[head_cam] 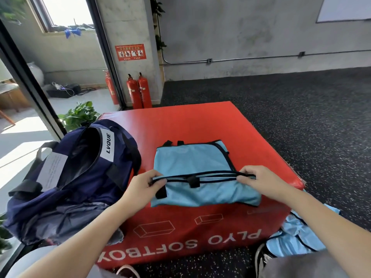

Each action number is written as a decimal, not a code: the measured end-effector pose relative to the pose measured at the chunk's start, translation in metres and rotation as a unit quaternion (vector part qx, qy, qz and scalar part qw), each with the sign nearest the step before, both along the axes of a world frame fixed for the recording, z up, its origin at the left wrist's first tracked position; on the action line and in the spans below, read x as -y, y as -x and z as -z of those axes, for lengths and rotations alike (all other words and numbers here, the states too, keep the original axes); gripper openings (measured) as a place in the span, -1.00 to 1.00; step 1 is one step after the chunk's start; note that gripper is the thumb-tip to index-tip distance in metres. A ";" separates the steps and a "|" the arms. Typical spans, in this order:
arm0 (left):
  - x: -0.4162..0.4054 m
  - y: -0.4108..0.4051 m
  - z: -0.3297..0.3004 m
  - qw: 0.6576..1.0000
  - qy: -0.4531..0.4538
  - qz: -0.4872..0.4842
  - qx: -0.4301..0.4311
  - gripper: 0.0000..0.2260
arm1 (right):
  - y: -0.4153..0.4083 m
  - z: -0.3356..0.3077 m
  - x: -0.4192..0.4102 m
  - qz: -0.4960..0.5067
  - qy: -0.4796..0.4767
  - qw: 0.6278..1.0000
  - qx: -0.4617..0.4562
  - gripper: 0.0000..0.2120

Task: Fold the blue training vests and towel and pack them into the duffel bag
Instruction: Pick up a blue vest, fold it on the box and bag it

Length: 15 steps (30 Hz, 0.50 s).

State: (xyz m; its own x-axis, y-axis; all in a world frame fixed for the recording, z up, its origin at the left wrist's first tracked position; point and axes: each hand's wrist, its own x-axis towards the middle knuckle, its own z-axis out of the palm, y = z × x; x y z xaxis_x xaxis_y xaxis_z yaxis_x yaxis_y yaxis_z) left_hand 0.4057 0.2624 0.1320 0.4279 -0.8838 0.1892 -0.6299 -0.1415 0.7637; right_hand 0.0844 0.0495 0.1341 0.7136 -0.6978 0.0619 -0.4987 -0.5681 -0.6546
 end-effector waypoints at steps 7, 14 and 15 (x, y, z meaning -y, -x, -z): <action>0.026 -0.012 -0.012 0.997 0.030 -0.048 -0.048 -0.80 | -0.034 -0.007 0.030 0.049 -0.017 0.999 0.016 -0.83; 0.076 -0.040 -0.008 0.995 -0.003 -0.096 0.011 -0.74 | -0.082 -0.011 0.075 0.065 -0.016 0.998 -0.012 -0.86; 0.082 -0.044 -0.005 0.995 -0.010 -0.099 0.015 -0.76 | -0.088 -0.009 0.082 0.063 -0.014 0.998 -0.019 -0.87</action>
